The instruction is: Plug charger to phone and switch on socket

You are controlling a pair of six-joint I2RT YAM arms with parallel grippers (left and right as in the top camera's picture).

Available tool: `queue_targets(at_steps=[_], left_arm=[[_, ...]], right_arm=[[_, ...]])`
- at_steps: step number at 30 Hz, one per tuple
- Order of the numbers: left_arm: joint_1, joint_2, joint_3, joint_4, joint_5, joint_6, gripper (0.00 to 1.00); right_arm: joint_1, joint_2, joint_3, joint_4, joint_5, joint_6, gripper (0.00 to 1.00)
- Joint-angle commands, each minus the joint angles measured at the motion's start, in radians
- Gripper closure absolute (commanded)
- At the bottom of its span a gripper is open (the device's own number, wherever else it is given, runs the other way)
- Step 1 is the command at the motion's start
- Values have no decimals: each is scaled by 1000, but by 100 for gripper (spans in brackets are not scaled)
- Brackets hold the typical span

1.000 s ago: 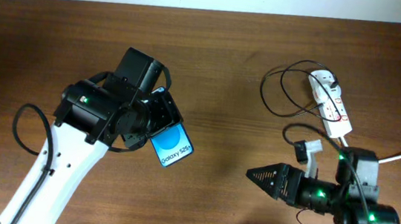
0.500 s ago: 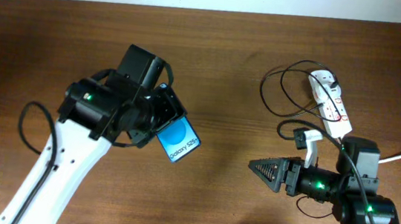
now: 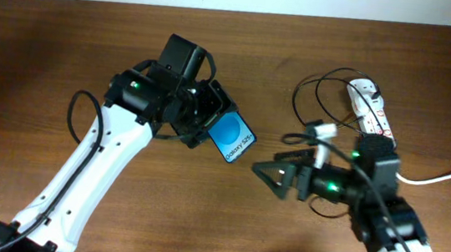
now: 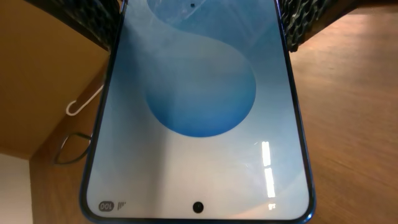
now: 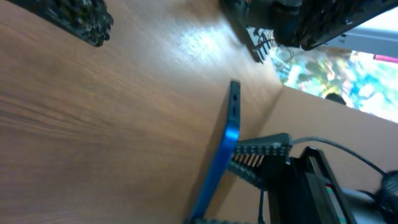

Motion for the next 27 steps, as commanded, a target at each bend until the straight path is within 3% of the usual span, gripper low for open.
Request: queue_targets(at_steps=[1,8,14,17,23,27], left_arm=[[-2,11,6,27,57,-61,62],[-3,11,6,30,63,-87,62],[-3,11,6,31,104,-87,61],[-3,11,6,30,113,-86,61],[-3,11,6,31,112,-86,59],[-3,11,6,31,109,-86,57]], right_arm=[[107,64,14,91,208,67,2],[219,142,14,322,333,99,2],[269,206,14,438,397,159,21],[269,220,14,465,397,196,40],[269,219,14,467,396,213,65],[269,219,14,472,396,266,74]])
